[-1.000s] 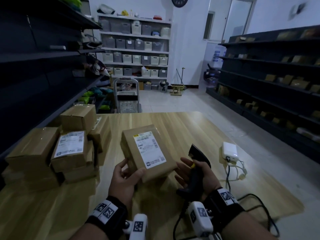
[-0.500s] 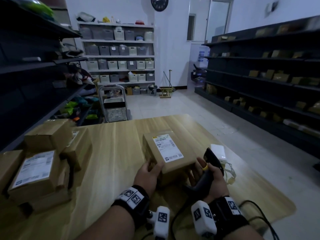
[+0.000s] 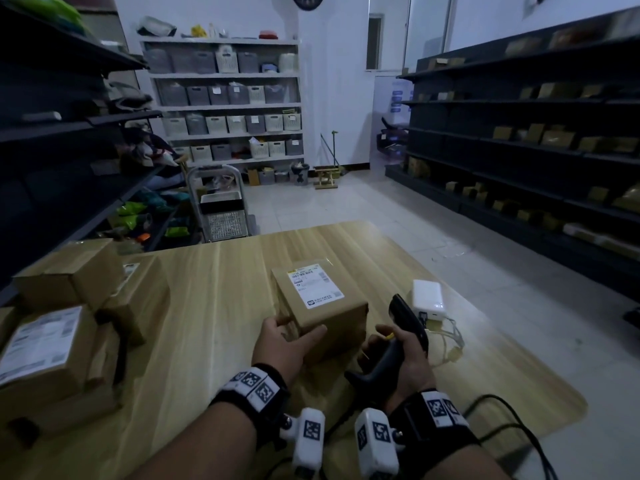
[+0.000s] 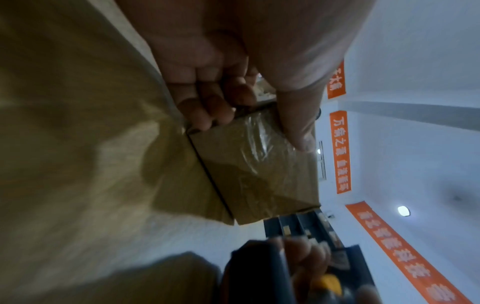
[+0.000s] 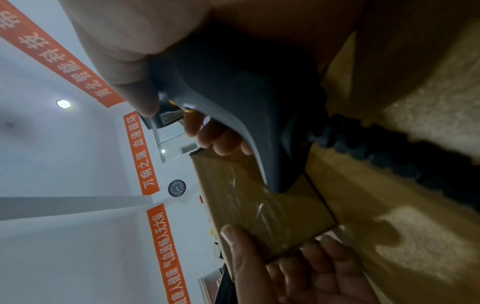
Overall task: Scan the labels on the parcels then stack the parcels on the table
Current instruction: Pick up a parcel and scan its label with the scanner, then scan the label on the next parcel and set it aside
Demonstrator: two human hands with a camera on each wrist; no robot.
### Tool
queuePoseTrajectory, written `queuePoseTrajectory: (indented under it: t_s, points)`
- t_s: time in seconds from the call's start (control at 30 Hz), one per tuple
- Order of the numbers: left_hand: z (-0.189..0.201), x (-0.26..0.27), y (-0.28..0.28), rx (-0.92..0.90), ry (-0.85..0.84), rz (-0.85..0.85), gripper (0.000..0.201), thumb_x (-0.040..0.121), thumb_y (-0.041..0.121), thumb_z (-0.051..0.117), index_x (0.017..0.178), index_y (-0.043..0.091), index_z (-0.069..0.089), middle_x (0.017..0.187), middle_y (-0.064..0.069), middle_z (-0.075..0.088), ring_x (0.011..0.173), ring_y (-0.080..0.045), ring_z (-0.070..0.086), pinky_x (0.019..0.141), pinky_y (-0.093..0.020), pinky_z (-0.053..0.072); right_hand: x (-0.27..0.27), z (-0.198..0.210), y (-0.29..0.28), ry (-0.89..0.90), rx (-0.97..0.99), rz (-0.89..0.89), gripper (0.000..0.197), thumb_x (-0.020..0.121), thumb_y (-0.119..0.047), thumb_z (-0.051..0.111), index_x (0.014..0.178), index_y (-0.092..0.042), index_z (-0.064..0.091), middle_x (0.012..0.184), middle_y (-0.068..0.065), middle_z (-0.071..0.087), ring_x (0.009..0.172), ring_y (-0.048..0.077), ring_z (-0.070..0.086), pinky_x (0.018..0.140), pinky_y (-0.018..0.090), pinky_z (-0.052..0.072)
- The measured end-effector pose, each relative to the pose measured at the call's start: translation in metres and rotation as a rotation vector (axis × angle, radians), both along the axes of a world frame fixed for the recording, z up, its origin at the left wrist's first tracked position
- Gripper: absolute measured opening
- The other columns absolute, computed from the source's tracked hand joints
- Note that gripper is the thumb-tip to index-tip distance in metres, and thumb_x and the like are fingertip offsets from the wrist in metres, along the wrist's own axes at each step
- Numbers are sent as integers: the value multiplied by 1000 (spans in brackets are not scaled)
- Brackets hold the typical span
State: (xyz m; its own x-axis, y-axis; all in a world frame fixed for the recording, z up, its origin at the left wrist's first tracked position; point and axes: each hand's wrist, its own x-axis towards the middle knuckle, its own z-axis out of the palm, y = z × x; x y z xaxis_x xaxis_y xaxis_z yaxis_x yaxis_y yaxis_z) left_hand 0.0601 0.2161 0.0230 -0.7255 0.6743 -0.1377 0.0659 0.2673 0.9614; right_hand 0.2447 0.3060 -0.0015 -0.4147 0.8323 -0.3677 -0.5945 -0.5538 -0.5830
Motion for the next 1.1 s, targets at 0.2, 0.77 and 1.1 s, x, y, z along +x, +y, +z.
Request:
queuePoseTrajectory:
  t_s: [0.2,0.77,1.1]
  points:
    - [-5,-8,3,45,-71,-36,79,88,31,92,151,12,49,123,-11,74,97,-24,78,88,-45,67,-5,8,-3,-67,13,34,26,98,-37,65,99,-12,73,68,6,69,63,26,69,68,41,56]
    - [65,-50,-173,293,183,357,27,92,29,86,112,26,68,103,-3,70,91,-19,67,76,-33,52,-67,29,-91,54,7,342,27,102,-39,57,96,-16,69,88,5,66,84,26,60,93,46,44]
    - [81,-137,-237,-500,557,463,84,96,63,63,164,20,40,171,-9,39,158,-34,32,131,-50,29,-159,59,-159,77,180,682,49,83,-28,73,122,-1,68,128,22,77,124,38,72,113,54,48]
